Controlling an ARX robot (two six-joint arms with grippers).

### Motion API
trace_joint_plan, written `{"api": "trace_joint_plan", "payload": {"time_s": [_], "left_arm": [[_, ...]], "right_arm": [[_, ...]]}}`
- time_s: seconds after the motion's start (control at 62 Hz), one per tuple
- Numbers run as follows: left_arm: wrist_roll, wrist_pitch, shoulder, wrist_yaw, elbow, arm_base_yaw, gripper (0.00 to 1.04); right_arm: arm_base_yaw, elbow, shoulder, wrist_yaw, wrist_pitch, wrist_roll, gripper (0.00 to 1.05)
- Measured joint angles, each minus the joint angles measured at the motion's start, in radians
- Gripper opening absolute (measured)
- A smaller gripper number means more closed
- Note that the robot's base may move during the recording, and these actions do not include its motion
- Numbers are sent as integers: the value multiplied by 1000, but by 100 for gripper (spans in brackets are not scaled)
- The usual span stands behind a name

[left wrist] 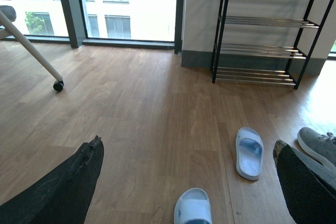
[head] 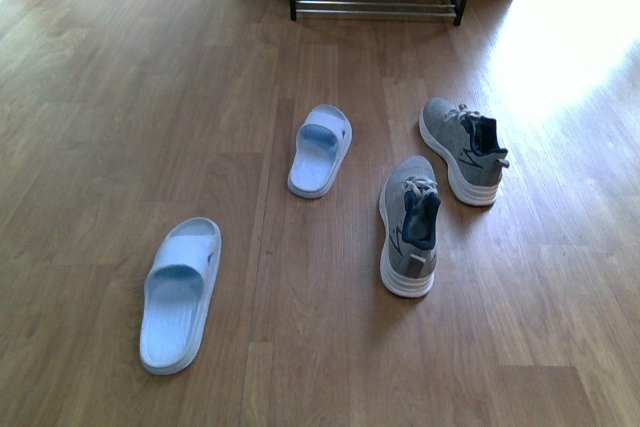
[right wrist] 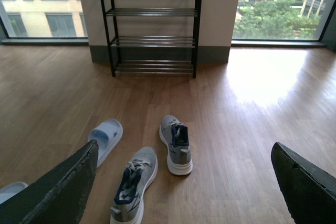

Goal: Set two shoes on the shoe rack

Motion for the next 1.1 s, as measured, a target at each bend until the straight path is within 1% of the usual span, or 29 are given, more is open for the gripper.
{"api": "trace_joint_plan", "payload": {"time_s": [1.096], "left_arm": [[0, 0, 0, 0, 0, 0, 95]], "right_arm": [[0, 0, 0, 0, 0, 0, 96]]}}
